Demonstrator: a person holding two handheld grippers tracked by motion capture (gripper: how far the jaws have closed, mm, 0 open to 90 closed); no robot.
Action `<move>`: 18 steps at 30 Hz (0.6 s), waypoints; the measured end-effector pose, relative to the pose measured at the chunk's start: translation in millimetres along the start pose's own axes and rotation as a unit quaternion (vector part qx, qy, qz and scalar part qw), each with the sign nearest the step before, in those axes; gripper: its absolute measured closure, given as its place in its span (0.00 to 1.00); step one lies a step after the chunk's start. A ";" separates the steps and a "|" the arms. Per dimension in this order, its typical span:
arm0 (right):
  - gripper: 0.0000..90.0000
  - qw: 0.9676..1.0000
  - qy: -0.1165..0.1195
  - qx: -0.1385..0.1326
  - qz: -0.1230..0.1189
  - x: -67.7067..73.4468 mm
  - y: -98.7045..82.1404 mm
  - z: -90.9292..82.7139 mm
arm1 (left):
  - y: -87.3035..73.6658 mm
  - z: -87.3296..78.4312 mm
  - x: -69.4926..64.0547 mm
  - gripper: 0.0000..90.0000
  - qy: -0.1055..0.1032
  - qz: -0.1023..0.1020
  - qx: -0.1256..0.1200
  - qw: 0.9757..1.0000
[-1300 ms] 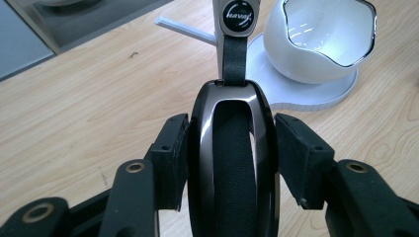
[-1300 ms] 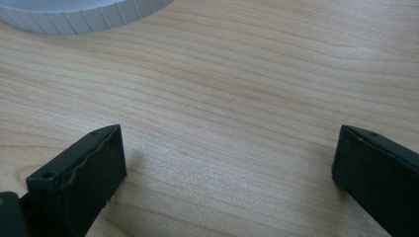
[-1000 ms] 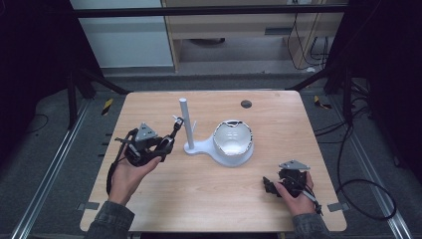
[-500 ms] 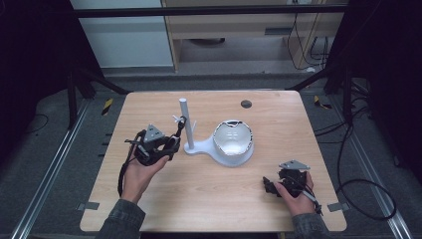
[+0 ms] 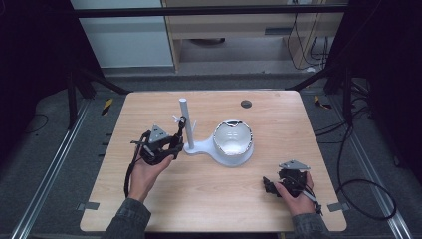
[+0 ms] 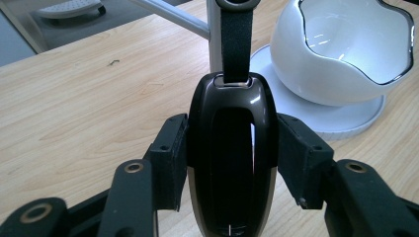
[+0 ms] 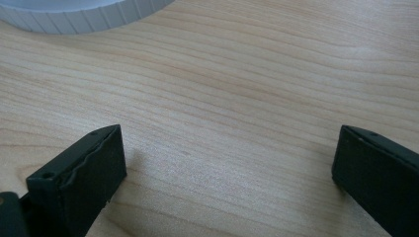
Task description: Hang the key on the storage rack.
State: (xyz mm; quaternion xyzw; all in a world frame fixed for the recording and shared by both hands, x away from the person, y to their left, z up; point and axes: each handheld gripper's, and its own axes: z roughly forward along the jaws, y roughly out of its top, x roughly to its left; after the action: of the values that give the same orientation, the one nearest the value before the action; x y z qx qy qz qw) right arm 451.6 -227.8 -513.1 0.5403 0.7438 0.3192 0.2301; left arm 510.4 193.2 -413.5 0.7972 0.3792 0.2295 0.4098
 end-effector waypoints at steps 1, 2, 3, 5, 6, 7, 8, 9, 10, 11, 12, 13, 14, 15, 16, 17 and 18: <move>0.01 1.000 0.000 0.000 0.000 0.0 0.0 0.0 | 0.0 1.3 0.2 0.54 0.000 -0.001 -0.002 1.000; 0.01 1.000 0.000 0.000 0.000 0.0 0.0 0.0 | 0.0 2.1 0.4 0.54 0.000 -0.002 -0.003 1.000; 0.01 1.000 0.000 0.000 0.000 0.0 0.0 0.0 | -0.1 2.6 0.2 0.54 0.001 -0.005 -0.003 1.000; 0.01 1.000 0.000 0.000 0.000 0.0 0.0 0.0 | -0.4 3.9 0.4 0.54 0.000 -0.005 -0.004 1.000; 0.01 1.000 0.000 0.000 0.000 -0.1 0.0 0.0 | -0.5 4.3 0.3 0.54 0.000 -0.005 -0.004 1.000; 0.01 1.000 0.000 0.000 0.000 0.0 0.0 0.0 | -0.4 4.4 0.5 0.54 0.001 -0.003 -0.004 1.000; 0.01 1.000 0.000 0.000 0.000 0.0 0.0 0.0 | -0.4 4.4 0.5 0.54 0.001 -0.003 -0.004 1.000; 0.01 1.000 0.000 0.000 -0.001 -0.2 0.0 0.1 | -0.4 4.7 0.3 0.54 -0.001 -0.006 -0.005 1.000; 0.01 1.000 0.000 0.000 0.000 0.0 0.0 0.0 | -0.4 4.6 0.3 0.54 -0.001 -0.005 -0.004 1.000; 0.01 1.000 0.000 0.000 0.000 -0.1 0.1 0.1 | -0.4 4.6 -0.1 0.54 0.000 -0.005 -0.004 1.000; 0.01 1.000 0.000 0.000 0.000 -0.1 0.1 0.1 | -0.4 4.3 -0.9 0.54 0.000 -0.008 -0.005 1.000; 0.01 1.000 0.000 0.000 -0.001 -0.2 0.0 0.2 | -0.3 3.3 -1.4 0.54 0.001 -0.007 -0.005 1.000; 0.01 1.000 -0.001 0.000 -0.001 -0.2 0.0 0.2 | -0.3 2.7 -1.8 0.53 0.001 -0.005 -0.008 1.000; 0.01 1.000 0.000 0.000 0.000 -0.1 0.1 0.1 | -0.3 1.3 -2.2 0.53 0.000 -0.005 -0.009 1.000; 0.01 1.000 0.000 0.000 0.000 -0.1 0.1 0.1 | 0.0 -0.1 -2.3 0.53 -0.001 -0.005 -0.014 1.000; 0.01 1.000 0.000 0.000 0.000 -0.1 0.1 0.0 | 0.2 -1.8 -2.6 0.51 0.003 -0.007 -0.019 1.000; 0.01 1.000 0.000 0.000 0.000 -0.1 0.1 0.1 | 0.9 -4.1 -2.4 0.50 0.005 -0.009 -0.023 1.000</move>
State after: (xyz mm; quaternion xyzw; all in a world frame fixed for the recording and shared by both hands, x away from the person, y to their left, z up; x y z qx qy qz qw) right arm 451.8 -227.8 -513.0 0.5401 0.7441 0.3191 0.2299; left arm 506.5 192.9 -410.6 0.7827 0.3834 0.2385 0.4284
